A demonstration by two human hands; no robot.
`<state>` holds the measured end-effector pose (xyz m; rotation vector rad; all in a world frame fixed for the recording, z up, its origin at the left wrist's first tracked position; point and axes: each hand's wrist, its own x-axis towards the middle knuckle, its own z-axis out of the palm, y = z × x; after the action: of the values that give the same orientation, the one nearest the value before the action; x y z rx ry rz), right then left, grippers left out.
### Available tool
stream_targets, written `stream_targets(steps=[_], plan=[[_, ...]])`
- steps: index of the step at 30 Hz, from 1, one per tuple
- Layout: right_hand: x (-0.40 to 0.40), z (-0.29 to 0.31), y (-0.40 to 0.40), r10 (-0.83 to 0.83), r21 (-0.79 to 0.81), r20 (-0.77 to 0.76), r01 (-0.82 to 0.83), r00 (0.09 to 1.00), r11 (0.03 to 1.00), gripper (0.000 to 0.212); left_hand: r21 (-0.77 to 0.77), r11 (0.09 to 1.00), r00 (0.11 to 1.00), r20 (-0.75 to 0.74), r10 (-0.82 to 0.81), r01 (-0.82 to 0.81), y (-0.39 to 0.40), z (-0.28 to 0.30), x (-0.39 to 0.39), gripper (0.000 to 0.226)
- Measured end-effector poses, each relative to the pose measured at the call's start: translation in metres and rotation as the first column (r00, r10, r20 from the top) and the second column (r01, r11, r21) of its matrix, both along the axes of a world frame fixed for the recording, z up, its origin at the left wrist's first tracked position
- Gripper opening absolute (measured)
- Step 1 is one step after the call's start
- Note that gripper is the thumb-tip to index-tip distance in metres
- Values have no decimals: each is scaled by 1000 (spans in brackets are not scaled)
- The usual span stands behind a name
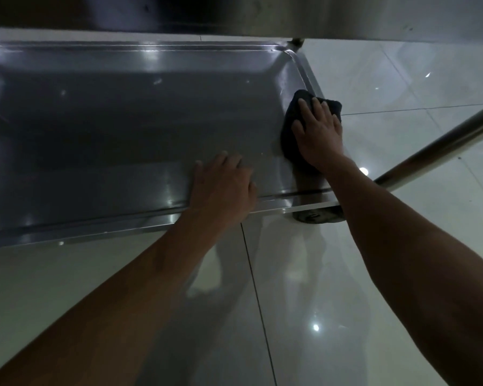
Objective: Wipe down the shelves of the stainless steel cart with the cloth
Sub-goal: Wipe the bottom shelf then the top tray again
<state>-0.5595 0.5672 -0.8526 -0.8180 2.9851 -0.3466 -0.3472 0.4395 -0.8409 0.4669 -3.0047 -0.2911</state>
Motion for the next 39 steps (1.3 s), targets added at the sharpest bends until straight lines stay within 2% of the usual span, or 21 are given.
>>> stream_targets(steps=[5,9,12,17,23,26,28,32,39], plan=[[2,1,-31,65,-2,11,-65,998,998,57,44,998,999,23,-43,42,-7,-1,1,41],[19,0,-72,152,-3,62,-152,986,988,57,101,987,992,-49,-118,122,-33,-1,15,39],[40,-1,-106,185,-10,108,-185,977,983,58,125,992,988,-154,-9,28,-70,-5,44,40],[88,2,-168,250,3,133,-253,959,968,59,33,991,989,-76,128,-126,-135,-4,113,42],[155,2,-239,367,6,120,-370,923,929,57,3,990,984,-116,137,-138,-168,-2,170,51],[182,1,-259,417,12,124,-422,900,907,57,-15,996,991,-104,87,-89,-172,0,192,68],[193,0,-261,444,13,127,-450,887,893,56,-25,998,997,-61,55,-57,-173,-1,198,81],[215,0,-252,504,1,112,-507,857,862,55,-10,990,989,-39,141,-141,-170,1,207,91],[255,-4,-202,555,-10,50,-555,830,832,55,32,958,958,-20,286,-285,-153,8,207,72]])
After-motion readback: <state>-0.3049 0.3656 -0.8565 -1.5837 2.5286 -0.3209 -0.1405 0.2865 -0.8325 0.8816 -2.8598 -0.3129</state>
